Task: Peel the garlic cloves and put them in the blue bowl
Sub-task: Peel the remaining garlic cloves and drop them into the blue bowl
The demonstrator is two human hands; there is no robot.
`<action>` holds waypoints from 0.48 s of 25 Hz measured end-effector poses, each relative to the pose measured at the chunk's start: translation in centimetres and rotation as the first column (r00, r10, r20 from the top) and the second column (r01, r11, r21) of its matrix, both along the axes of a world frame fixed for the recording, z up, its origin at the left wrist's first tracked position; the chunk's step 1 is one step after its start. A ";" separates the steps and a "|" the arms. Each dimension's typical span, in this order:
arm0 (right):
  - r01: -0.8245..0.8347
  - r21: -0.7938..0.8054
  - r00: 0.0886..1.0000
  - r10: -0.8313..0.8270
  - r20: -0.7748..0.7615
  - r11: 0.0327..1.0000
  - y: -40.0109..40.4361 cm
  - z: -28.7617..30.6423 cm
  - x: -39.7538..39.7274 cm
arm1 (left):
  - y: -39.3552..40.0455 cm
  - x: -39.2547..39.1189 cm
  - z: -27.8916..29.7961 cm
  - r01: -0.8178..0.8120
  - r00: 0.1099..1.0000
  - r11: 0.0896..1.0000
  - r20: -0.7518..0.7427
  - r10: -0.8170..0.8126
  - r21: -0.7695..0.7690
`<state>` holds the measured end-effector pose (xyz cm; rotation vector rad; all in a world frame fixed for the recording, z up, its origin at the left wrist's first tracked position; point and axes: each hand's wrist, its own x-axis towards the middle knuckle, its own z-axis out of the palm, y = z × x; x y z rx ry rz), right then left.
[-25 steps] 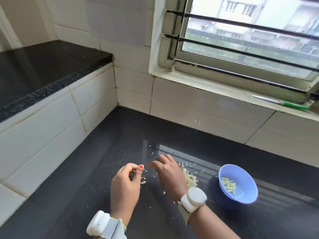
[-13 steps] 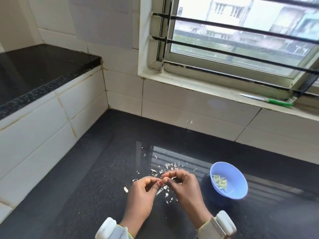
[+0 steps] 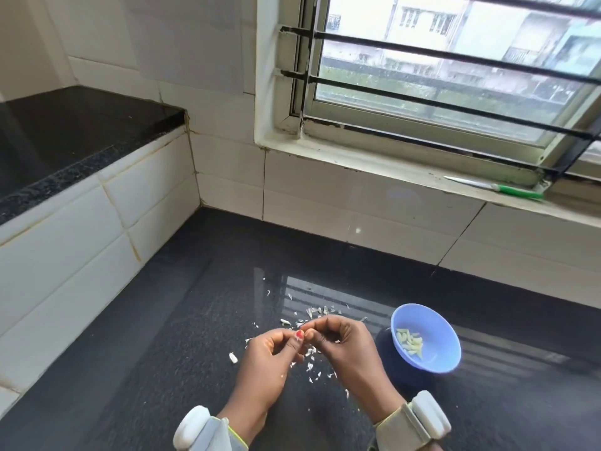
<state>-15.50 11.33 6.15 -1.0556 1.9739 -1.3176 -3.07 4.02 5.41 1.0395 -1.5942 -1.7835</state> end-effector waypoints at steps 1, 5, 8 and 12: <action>-0.012 0.008 1.000 0.012 0.004 1.000 0.0 0.1 0.1 | -0.1 0.0 0.0 -0.020 1.000 1.000 0.000 0.020 0.008; 0.010 0.043 1.000 -0.009 -0.006 0.999 0.3 0.5 0.3 | -0.3 0.0 -0.1 -0.021 0.999 0.999 0.050 0.023 -0.042; 0.081 0.020 0.995 -0.080 -0.057 0.996 0.4 0.9 0.7 | 0.1 -0.3 0.1 -0.058 0.998 0.997 0.035 0.060 -0.054; 0.220 -0.038 0.971 -0.223 -0.090 0.975 0.2 0.5 1.8 | 1.0 -1.6 0.6 -0.166 0.977 0.968 -0.100 0.188 0.190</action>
